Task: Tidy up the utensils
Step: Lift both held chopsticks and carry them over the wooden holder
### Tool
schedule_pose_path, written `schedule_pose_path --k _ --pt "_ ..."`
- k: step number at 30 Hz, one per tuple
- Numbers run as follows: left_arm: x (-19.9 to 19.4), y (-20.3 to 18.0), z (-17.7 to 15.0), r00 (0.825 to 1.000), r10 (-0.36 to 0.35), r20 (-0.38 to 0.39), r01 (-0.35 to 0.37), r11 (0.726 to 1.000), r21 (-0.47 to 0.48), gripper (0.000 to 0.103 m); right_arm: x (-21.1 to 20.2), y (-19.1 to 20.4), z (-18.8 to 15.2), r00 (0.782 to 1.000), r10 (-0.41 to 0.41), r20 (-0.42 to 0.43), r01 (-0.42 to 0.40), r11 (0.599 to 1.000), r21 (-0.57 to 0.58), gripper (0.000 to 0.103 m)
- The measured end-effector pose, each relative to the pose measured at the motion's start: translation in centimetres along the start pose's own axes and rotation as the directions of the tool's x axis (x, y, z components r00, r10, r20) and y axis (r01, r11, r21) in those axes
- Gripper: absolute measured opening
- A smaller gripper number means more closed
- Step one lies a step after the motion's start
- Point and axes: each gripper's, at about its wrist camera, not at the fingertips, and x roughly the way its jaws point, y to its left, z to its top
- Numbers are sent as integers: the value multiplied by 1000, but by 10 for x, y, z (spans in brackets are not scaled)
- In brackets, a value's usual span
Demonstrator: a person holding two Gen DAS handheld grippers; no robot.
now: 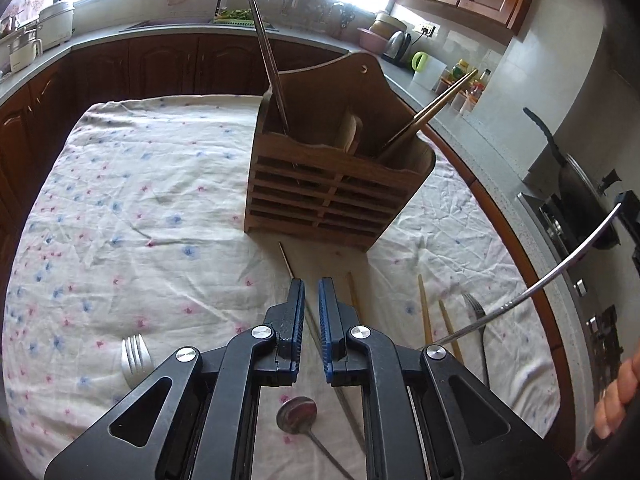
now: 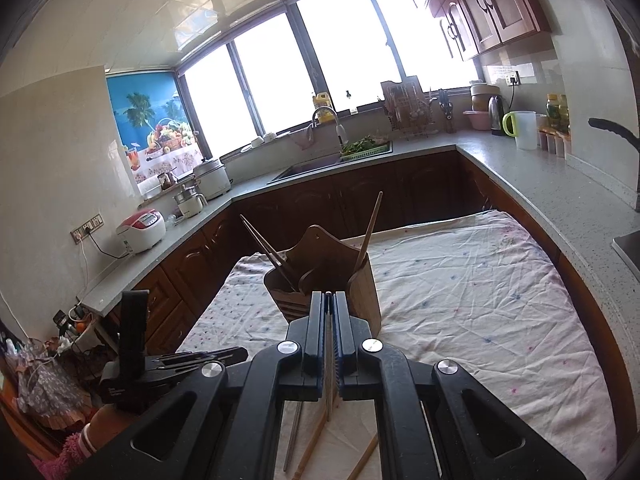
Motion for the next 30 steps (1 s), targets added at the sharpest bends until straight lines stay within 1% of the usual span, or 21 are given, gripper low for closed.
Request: schedule_pose_path --k 1,3,4,7,9,10,12,13,14,16,18,19,21,23,24,26,30 --pt "13 -2 2 1000 11 -19 -11 1000 5 9 -1 -1 0 1000 1 0 -1 1000 2 4" --pt "39 -6 5 997 38 -66 -37 999 16 16 -4 -5 0 1000 0 3 0 1000 7 4" --pt "52 -6 6 994 65 -85 -63 998 18 24 -5 -6 1 1000 -1 5 1 1000 11 4" --pt "83 -6 10 983 126 -130 -124 992 27 26 -9 -12 1 1000 -6 10 6 1000 19 4" --pt "100 -4 11 975 146 -164 -143 989 31 28 -11 -16 1 1000 -9 13 9 1000 27 4" --pt "106 -5 11 973 160 -164 -155 987 44 27 -12 -18 1 1000 -9 13 9 999 31 4" --pt "109 -11 11 971 197 -132 -187 979 87 26 -12 -22 2 1000 -7 13 6 999 43 4" --pt "110 -14 11 968 213 -131 -200 974 102 20 -12 -24 1 1000 -4 13 3 999 49 4" --pt "111 -15 10 967 224 -121 -210 970 119 8 -12 -25 1 1000 0 12 0 998 55 4" --pt "109 -14 9 970 212 -121 -198 973 119 6 -11 -27 0 1000 2 13 -3 998 63 4" --pt "103 -11 8 974 188 -123 -176 979 102 6 -11 -27 0 1000 2 14 -3 998 66 4" --pt "96 -9 6 978 176 -111 -166 982 89 6 -12 -27 -1 1000 4 15 -5 998 67 4" --pt "76 -6 2 987 139 -79 -134 989 62 5 -14 -25 0 1000 5 19 -6 998 64 4" --pt "51 -4 -3 996 81 -36 -80 996 25 5 -15 -23 1 1000 8 23 -9 998 60 4" --pt "38 -3 -5 998 69 -15 -69 998 14 5 -15 -22 2 1000 8 25 -10 998 58 4" --pt "9 -2 -8 999 24 42 -24 1000 -4 5 -17 -20 4 999 12 32 -14 999 52 4" --pt "-44 -4 -9 991 -23 134 25 1000 -13 4 -19 -11 8 999 22 45 -24 999 37 4"
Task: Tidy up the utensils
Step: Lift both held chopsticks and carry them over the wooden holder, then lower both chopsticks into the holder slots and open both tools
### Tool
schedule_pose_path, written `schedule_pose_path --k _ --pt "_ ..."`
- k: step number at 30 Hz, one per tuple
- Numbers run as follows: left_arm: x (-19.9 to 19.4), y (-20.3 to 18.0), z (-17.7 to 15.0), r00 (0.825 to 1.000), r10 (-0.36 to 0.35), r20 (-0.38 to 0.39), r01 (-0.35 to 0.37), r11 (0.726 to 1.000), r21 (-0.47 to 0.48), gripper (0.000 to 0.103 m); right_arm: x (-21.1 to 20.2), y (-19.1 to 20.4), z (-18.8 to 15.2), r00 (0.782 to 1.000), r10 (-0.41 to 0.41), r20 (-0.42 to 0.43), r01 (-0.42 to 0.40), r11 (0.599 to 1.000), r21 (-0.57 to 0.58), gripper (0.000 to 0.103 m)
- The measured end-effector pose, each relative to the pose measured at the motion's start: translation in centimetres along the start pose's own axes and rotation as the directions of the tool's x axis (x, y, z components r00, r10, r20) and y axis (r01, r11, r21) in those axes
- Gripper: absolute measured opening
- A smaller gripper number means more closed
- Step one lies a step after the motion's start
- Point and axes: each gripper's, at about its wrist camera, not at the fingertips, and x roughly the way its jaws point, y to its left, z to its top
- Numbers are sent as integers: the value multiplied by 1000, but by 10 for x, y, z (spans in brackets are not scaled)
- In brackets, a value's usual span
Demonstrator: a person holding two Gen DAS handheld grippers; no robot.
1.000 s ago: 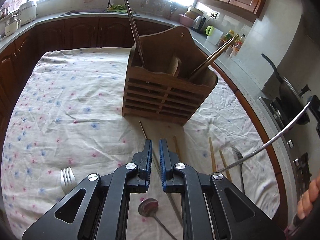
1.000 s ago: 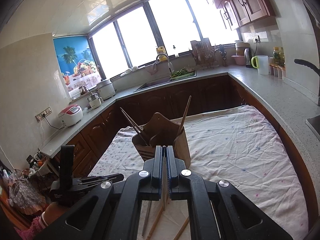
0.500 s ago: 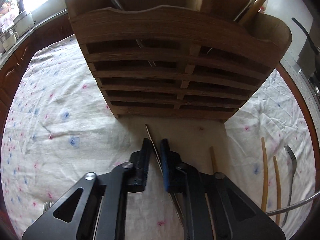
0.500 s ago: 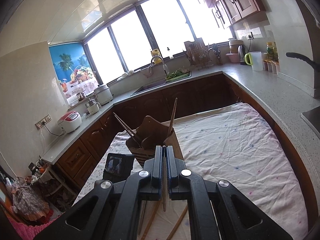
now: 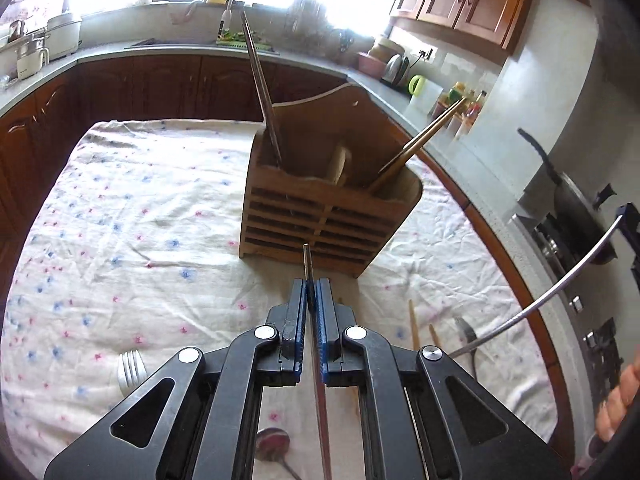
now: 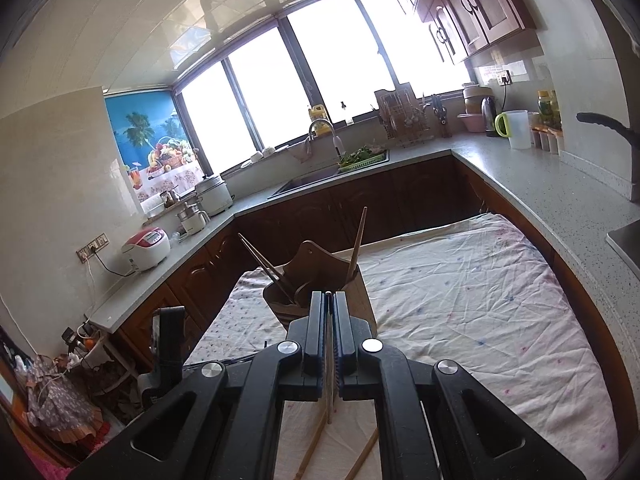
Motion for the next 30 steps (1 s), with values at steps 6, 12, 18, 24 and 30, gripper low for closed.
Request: schedule_pose_path --k 6,12,18,24,30 --pt "-45 4 18 995 -30 99 30 1000 2 4 0 13 6 1000 15 15 -15 1000 -24 4" --pt "-67 5 28 986 -39 165 40 999 -1 4 3 19 12 999 21 26 -19 999 -43 4" --pt "-78 8 40 976 -39 215 41 999 -7 4 10 19 18 999 20 37 -19 999 -43 4" --pt "-93 6 67 954 -30 297 34 999 -5 4 19 17 36 997 14 79 -11 999 -45 4" --pt "-105 5 108 916 -2 401 -2 1000 8 4 33 16 65 990 4 138 2 999 -42 4"
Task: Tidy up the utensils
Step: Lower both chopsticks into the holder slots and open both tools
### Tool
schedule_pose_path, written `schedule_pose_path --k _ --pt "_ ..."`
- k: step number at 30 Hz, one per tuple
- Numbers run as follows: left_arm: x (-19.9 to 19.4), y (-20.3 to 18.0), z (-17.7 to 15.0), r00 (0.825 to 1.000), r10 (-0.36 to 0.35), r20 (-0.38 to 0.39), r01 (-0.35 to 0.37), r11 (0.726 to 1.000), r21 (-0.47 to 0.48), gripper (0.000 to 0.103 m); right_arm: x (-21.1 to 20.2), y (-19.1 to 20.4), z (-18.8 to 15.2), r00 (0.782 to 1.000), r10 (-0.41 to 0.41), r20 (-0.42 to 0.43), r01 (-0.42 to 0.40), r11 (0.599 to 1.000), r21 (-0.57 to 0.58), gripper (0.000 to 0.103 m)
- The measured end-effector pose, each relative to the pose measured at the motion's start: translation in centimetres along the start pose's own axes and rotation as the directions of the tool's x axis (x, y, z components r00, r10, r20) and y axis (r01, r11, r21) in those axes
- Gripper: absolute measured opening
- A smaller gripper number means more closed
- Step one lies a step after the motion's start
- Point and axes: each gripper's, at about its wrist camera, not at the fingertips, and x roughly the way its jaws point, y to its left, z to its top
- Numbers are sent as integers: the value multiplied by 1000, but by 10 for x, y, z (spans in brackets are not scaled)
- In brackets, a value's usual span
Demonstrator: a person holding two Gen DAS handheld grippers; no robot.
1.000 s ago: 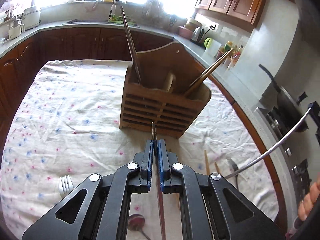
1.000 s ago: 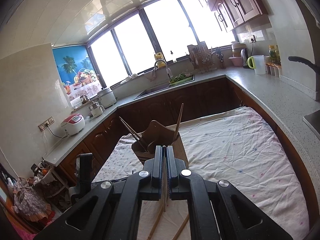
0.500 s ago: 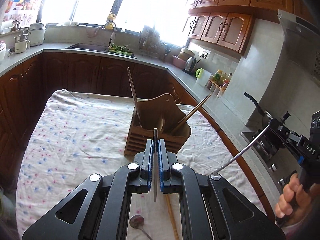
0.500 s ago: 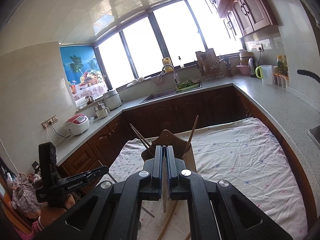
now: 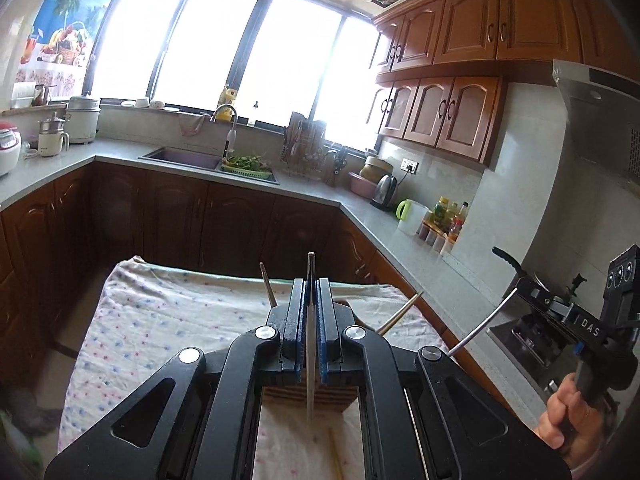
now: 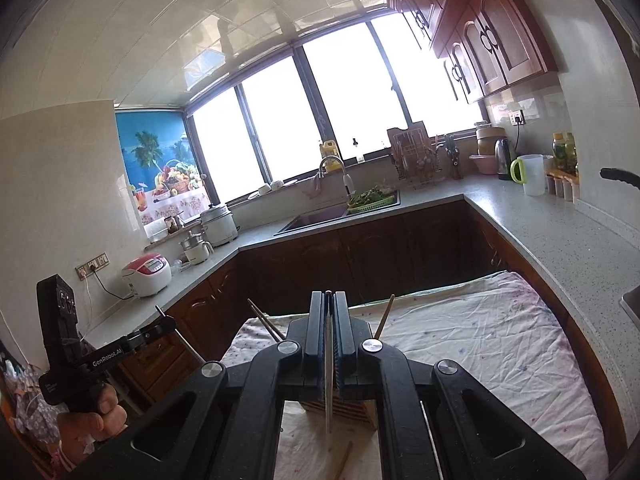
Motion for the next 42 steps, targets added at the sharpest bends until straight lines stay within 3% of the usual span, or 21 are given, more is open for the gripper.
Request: schedule_pose_path --k 6,11,18,26,42 --pt "24 4 27 997 18 70 -17 1000 -9 4 24 -2 21 999 -20 38 21 1000 -5 4" --pt "54 8 25 995 57 85 -55 998 -22 4 46 -3 20 997 -60 45 61 998 -31 4" --pt "94 28 -10 995 99 28 -97 993 -71 4 80 -14 -9 996 -84 -12 84 996 -16 4" --pt "125 38 -40 994 92 -65 -98 990 -96 5 112 -38 -46 988 -76 -131 85 994 71 4" --pt "134 34 -44 989 89 -118 -99 992 -81 5 114 -39 -45 986 -82 -144 95 992 84 6"
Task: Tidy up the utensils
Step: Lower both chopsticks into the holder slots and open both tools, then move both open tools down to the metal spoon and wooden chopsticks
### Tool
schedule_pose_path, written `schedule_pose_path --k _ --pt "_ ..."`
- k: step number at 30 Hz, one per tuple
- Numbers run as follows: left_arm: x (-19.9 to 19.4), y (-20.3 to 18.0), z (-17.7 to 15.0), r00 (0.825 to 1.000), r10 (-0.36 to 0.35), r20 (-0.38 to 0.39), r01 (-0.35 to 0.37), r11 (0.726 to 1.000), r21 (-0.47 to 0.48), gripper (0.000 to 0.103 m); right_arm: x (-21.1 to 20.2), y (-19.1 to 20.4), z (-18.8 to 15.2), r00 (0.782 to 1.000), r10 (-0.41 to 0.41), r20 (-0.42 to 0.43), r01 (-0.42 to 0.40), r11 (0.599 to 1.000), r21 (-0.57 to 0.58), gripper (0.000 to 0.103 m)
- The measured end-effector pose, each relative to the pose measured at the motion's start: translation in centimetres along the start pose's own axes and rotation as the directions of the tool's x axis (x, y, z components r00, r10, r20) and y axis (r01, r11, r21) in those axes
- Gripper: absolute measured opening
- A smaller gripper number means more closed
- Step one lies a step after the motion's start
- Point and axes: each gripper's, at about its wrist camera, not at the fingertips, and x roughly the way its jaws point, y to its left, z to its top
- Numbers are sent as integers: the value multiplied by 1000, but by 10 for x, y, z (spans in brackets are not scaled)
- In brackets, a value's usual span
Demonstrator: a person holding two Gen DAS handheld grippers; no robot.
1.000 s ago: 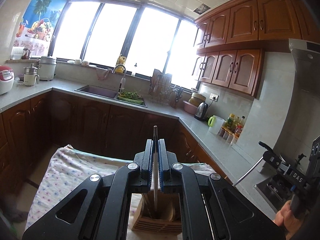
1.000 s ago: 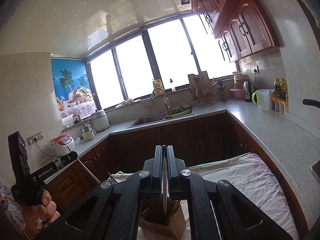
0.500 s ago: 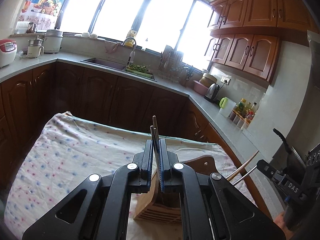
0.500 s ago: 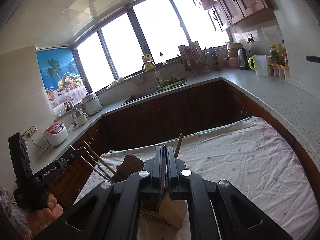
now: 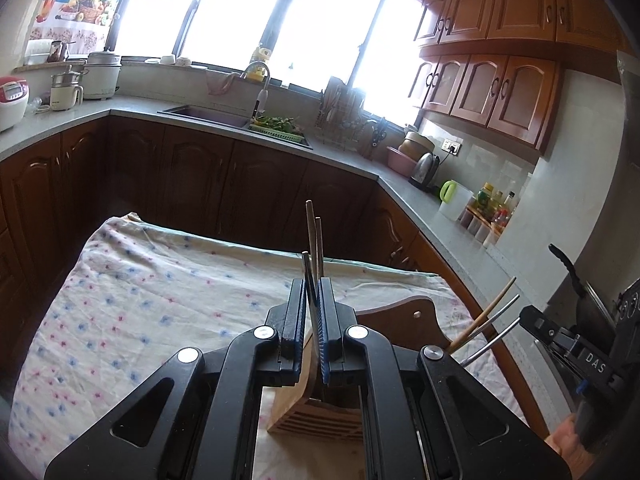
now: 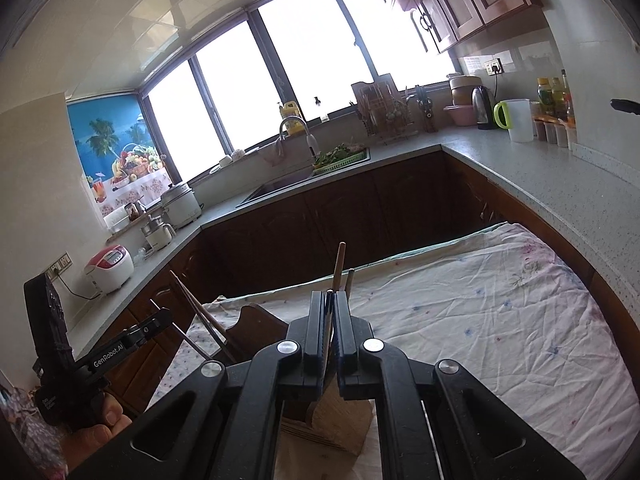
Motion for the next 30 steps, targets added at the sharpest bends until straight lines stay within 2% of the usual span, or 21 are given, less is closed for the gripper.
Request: schedule_pose_path --k 1,3,5,6,7,8,9,11,13,17,25,30 --pt "0 0 0 1000 3 -4 -3 1000 -2 7 -1 0 0 1000 2 1 -2 1000 3 9" --pt "-1 2 1 1000 6 -13 -6 1000 -11 18 -2 -3 0 1000 10 5 -10 1000 16 12" --pt "-5 5 1 1000 11 -10 -11 1000 -25 44 -7 -4 0 1000 21 18 -21 1000 23 34" --pt "-9 6 0 1000 10 -4 -10 999 -32 46 -10 -4 0 999 27 27 -28 999 26 40" --pt "-12 6 0 1000 12 -1 -12 999 -35 48 -14 -5 0 999 34 37 -35 999 28 54" --pt "-15 7 0 1000 17 -4 -17 999 -36 56 -18 -4 0 998 37 48 -39 999 29 64" --pt "-19 7 -1 1000 19 -4 -19 999 -39 60 -23 -4 0 998 38 57 -40 999 29 68" --pt "-28 7 -4 1000 23 2 -23 999 -38 72 -30 -3 -2 997 47 67 -49 998 31 82" --pt "-37 7 -8 999 43 5 -43 999 -21 79 -38 -3 -6 996 52 71 -54 998 28 86" --pt "-57 7 -19 999 54 -1 -54 999 -6 84 -55 -3 -15 996 57 71 -58 998 18 91" --pt "-94 3 -48 997 73 -30 -72 997 33 87 -91 -2 -42 998 46 51 -47 999 1 99" --pt "-110 -1 -75 994 81 -78 -77 995 57 88 -113 -12 -62 999 24 28 -25 1000 16 99"
